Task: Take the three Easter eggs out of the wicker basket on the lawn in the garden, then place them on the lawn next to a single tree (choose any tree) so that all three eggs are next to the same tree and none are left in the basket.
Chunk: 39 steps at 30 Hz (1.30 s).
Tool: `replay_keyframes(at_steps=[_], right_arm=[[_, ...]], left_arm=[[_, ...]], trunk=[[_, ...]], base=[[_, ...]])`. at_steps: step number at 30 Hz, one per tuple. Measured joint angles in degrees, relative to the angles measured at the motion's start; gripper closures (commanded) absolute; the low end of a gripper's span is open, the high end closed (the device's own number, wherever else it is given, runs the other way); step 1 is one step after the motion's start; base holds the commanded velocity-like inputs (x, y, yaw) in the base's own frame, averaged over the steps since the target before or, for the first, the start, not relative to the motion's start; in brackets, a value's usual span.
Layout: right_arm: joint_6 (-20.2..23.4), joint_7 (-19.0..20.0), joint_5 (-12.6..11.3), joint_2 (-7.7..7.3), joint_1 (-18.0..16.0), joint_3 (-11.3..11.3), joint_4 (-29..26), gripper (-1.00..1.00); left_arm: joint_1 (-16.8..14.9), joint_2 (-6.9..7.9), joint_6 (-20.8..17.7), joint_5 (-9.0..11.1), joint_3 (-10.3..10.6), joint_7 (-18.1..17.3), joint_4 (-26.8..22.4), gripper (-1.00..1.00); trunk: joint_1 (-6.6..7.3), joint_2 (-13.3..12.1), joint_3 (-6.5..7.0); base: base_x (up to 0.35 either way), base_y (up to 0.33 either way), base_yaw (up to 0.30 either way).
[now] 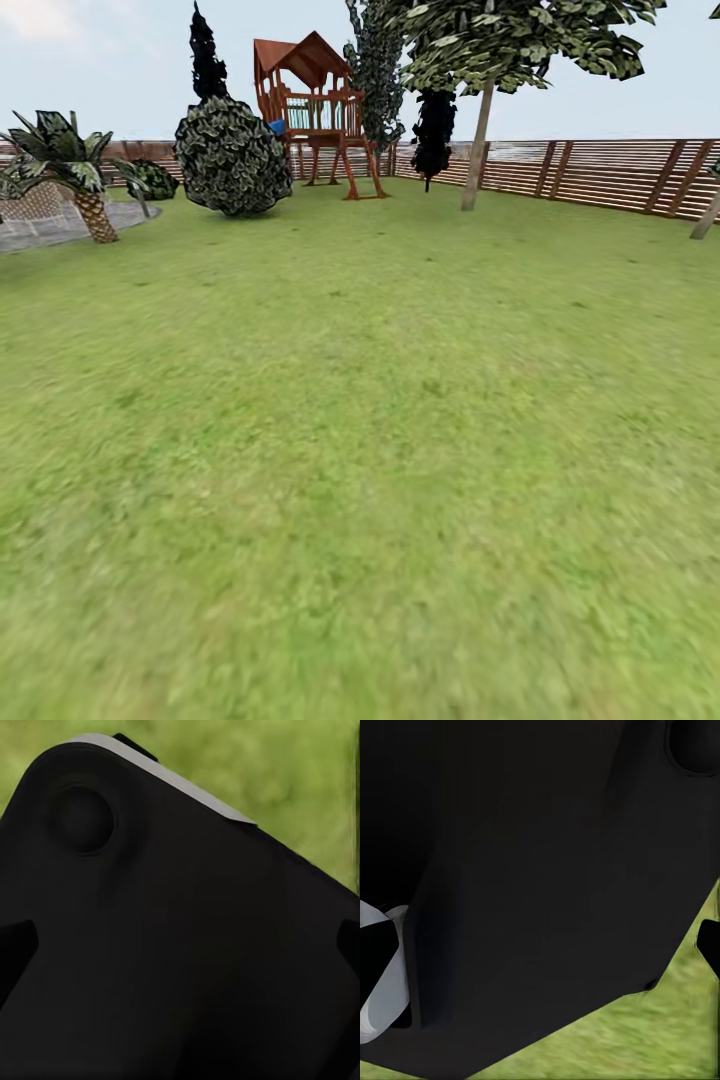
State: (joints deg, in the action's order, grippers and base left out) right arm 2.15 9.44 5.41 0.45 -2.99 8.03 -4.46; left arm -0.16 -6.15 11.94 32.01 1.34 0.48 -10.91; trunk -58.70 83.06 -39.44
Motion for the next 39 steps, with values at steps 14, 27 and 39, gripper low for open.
replay_keyframes(at_steps=[14, 27, 39], right_arm=[[0.0, 0.0, 0.0, 0.00, 0.0, 0.0, 0.0, -1.00], [0.0, 0.0, 0.0, 0.00, 0.0, 0.0, 0.0, -1.00], [0.0, 0.0, 0.0, 0.00, 0.0, 0.0, 0.0, -1.00]], left_arm=[[0.0, 0.00, 0.0, 0.0, 0.0, 0.0, 0.0, -1.00], [0.0, 0.00, 0.0, 0.0, 0.0, 0.0, 0.0, -1.00], [0.0, 0.00, 0.0, 0.1, 0.0, 0.0, 0.0, -1.00]], trunk=[[0.00, 0.0, 0.00], [0.00, 0.0, 0.00], [0.00, 0.0, 0.00]], base=[[0.343, 0.000, 0.000], [0.343, -0.014, 0.000], [0.343, -0.082, 0.000]])
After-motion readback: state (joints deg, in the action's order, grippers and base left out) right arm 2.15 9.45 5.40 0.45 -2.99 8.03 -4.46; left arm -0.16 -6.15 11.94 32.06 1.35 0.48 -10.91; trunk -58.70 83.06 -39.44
